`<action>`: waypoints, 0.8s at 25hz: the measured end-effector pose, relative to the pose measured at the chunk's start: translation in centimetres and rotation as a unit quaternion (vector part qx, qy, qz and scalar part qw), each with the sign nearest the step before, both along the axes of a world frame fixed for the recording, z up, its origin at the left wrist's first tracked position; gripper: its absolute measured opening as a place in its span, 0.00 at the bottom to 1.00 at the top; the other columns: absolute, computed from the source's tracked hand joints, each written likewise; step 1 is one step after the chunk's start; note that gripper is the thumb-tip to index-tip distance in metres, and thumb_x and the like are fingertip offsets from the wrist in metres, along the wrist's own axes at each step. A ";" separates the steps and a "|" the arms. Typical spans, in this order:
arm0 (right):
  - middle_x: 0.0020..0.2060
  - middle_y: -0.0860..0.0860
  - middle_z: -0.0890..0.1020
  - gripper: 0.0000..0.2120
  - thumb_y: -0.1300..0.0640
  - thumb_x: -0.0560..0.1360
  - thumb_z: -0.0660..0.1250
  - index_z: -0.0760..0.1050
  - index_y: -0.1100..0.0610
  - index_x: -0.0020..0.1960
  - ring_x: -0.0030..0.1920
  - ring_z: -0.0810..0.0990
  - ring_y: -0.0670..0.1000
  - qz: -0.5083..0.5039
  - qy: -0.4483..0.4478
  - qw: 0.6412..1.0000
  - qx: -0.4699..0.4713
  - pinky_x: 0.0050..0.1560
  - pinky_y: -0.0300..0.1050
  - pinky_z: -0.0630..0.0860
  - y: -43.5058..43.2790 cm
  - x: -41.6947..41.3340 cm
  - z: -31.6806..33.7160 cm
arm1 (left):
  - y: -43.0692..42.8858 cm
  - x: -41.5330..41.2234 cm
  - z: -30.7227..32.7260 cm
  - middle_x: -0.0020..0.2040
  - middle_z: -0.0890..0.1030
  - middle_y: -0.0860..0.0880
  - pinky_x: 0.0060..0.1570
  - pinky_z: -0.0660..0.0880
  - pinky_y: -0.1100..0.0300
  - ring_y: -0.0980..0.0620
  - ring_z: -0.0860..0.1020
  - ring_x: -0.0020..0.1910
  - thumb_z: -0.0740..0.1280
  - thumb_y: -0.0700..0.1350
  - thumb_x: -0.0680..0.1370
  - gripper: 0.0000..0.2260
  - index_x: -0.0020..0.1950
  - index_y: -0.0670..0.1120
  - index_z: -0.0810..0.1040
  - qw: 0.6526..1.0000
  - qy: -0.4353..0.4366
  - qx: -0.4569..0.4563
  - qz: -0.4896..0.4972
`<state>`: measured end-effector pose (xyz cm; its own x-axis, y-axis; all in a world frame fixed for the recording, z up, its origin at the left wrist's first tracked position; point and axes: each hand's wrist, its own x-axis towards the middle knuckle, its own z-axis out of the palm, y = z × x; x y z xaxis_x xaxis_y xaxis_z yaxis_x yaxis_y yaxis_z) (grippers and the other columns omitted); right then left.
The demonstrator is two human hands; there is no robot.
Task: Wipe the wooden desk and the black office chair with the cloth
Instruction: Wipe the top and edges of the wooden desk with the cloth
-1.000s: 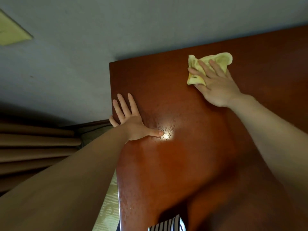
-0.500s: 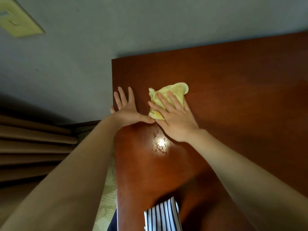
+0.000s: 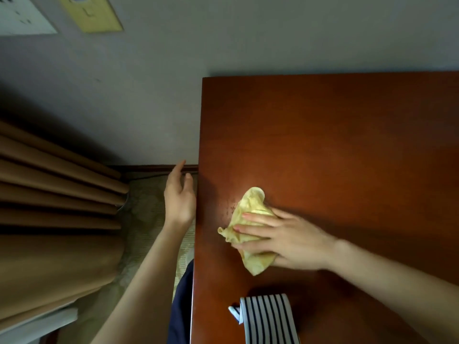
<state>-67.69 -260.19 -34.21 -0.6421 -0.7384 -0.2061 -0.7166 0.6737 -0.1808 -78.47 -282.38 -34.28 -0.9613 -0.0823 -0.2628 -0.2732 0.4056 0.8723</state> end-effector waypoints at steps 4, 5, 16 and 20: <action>0.75 0.41 0.52 0.28 0.37 0.76 0.49 0.48 0.38 0.75 0.75 0.45 0.46 -0.008 -0.005 1.000 0.013 0.71 0.53 0.42 -0.3 -6.3 0.7 | -1.6 -0.8 -0.4 0.69 0.71 0.49 0.63 0.61 0.66 0.57 0.67 0.66 0.55 0.43 0.83 0.16 0.71 0.45 0.69 0.998 0.025 -0.046 -0.046; 0.75 0.41 0.49 0.28 0.37 0.76 0.47 0.45 0.37 0.75 0.75 0.43 0.46 -0.030 -0.008 0.999 0.012 0.72 0.53 0.41 -0.8 -8.1 0.7 | -1.8 -1.1 -0.4 0.67 0.73 0.49 0.62 0.62 0.66 0.57 0.68 0.65 0.55 0.43 0.83 0.16 0.69 0.45 0.70 0.996 0.036 -0.056 -0.056; 0.77 0.45 0.46 0.25 0.43 0.81 0.48 0.47 0.41 0.76 0.76 0.41 0.52 -0.352 -0.017 0.936 -0.006 0.73 0.60 0.42 -7.0 -22.1 -0.6 | -3.9 -1.8 -1.1 0.57 0.74 0.56 0.51 0.59 0.85 0.64 0.69 0.57 0.55 0.43 0.83 0.14 0.65 0.44 0.75 0.987 0.012 -0.040 -0.157; 0.77 0.47 0.45 0.24 0.45 0.82 0.49 0.49 0.43 0.77 0.76 0.40 0.54 -0.343 -0.015 0.939 -0.003 0.73 0.60 0.42 -9.0 -18.6 -0.5 | -5.0 0.5 -0.8 0.64 0.74 0.51 0.53 0.59 0.84 0.63 0.67 0.61 0.54 0.43 0.83 0.16 0.69 0.45 0.71 0.982 -0.024 -0.037 -0.185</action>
